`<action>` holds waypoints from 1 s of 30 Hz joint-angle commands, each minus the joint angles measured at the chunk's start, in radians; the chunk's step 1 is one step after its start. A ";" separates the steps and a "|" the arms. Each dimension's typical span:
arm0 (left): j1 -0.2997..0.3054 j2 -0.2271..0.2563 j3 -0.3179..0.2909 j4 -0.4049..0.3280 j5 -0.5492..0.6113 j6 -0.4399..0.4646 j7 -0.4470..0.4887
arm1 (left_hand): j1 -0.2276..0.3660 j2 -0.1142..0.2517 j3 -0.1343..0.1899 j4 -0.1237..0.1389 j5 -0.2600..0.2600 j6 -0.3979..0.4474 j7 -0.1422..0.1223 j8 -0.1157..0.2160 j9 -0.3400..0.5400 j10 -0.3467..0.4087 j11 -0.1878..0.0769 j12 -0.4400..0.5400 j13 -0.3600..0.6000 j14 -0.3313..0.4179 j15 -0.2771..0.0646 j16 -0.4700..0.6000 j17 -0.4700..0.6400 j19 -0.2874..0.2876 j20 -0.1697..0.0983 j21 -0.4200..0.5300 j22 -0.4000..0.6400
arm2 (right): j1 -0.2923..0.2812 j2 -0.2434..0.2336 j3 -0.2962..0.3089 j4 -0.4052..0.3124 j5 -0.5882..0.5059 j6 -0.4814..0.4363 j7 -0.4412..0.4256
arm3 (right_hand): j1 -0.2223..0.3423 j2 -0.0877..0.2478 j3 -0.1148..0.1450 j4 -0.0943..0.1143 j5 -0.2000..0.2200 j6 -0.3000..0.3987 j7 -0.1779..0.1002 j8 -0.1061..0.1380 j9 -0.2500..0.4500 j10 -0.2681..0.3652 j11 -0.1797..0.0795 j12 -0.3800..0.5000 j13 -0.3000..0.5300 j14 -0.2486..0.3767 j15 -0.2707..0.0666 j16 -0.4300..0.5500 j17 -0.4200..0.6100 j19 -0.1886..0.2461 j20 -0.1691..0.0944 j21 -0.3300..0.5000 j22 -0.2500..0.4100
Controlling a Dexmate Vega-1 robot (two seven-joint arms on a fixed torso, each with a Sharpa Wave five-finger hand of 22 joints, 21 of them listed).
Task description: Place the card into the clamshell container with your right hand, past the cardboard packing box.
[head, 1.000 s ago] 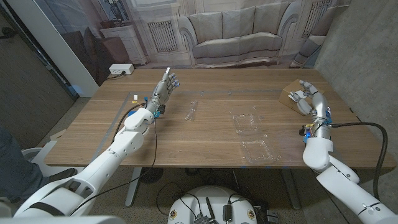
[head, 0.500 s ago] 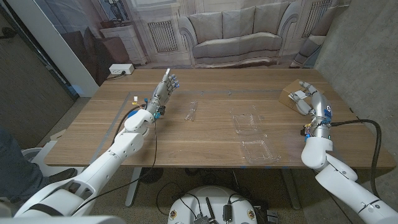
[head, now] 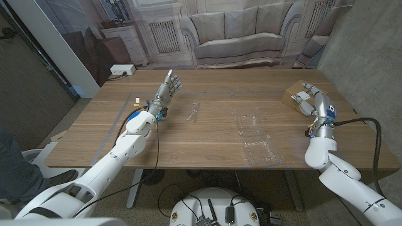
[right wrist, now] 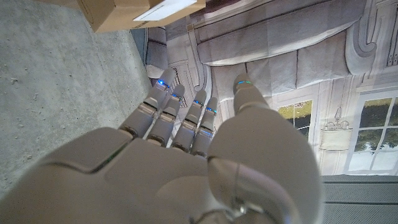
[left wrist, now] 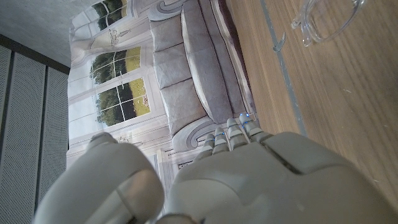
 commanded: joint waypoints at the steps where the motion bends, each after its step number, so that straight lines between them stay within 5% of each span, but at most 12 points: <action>1: 0.002 -0.002 0.001 0.001 -0.002 0.001 -0.001 | 0.001 0.005 -0.006 0.002 -0.002 0.005 0.001 -0.003 0.004 -0.004 -0.001 -0.001 0.003 -0.007 0.000 -0.002 0.002 -0.002 -0.032 -0.007 0.006 | 0.029 -0.031 -0.032 0.007 -0.005 -0.061 0.022 | 0.010 -0.002 0.008 0.001 0.005 0.011 -0.001 0.004 0.003 0.011 -0.001 0.006 -0.001 0.008 -0.161 0.003 0.004 0.012 -0.153 0.006 0.005; 30: -0.001 -0.021 0.002 0.032 -0.008 -0.016 -0.010 | 0.002 0.008 -0.009 0.002 -0.003 0.006 0.002 -0.003 0.004 -0.003 0.000 -0.001 0.003 -0.007 0.001 -0.003 0.002 0.000 -0.030 -0.017 0.006 | 0.088 -0.109 -0.118 0.039 -0.037 -0.197 0.055 | 0.038 -0.011 0.003 0.006 0.008 0.038 -0.015 0.002 0.003 0.048 -0.018 0.006 -0.001 0.038 -0.168 0.002 0.006 0.028 -0.158 0.012 0.009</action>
